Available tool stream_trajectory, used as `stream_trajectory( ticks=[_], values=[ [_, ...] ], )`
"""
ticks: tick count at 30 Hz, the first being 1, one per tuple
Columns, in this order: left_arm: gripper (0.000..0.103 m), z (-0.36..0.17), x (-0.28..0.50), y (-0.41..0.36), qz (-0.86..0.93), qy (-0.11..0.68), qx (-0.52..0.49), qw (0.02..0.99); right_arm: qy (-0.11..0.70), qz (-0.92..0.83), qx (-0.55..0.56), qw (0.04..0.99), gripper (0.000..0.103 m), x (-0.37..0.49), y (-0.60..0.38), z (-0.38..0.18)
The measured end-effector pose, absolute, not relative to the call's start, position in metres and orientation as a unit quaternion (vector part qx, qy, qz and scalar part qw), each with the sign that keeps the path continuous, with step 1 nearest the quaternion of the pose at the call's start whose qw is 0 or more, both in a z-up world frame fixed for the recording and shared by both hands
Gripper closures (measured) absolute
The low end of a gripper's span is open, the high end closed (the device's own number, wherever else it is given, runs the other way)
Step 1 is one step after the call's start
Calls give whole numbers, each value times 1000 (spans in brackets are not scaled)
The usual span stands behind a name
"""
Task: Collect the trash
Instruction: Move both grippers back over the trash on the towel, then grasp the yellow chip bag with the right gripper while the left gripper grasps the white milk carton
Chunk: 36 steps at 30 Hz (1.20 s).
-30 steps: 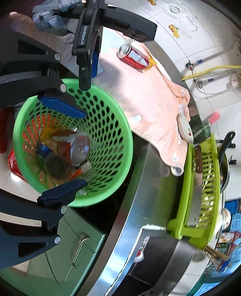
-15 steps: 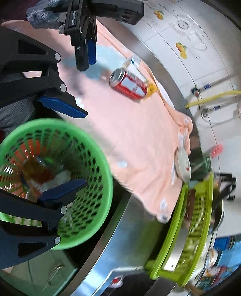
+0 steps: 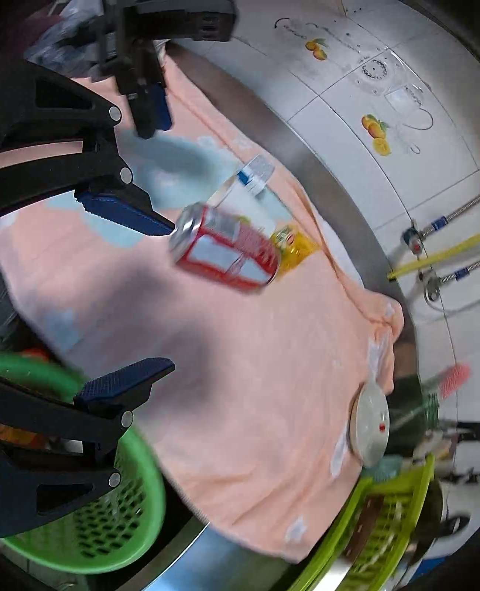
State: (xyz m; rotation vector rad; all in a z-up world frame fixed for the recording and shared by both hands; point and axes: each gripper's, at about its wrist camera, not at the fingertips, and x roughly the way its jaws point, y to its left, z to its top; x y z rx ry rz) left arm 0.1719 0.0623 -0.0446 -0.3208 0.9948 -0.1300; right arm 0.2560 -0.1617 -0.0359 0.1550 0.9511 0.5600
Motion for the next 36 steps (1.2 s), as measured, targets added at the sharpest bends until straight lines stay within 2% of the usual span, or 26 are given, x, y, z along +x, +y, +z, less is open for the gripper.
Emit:
stream_trajectory(
  ticks=[15,19,26,34,36],
  values=[
    [25,-56,177,105,-51,469,-178,864,453,338,-10,825,37,378,-30,-21],
    [31,-57,186,110,-54,468,-177,864,464,352,-43,812,37,402,3,-29],
    [33,-57,202,112,-65,459,-169,870,483,353,-92,796,37,427,39,-50],
    [33,-59,227,125,-48,464,-208,860,495,341,-133,788,37,441,51,-72],
    [33,-59,234,131,-34,466,-224,855,498,341,-130,787,43,445,49,-77]
  ],
)
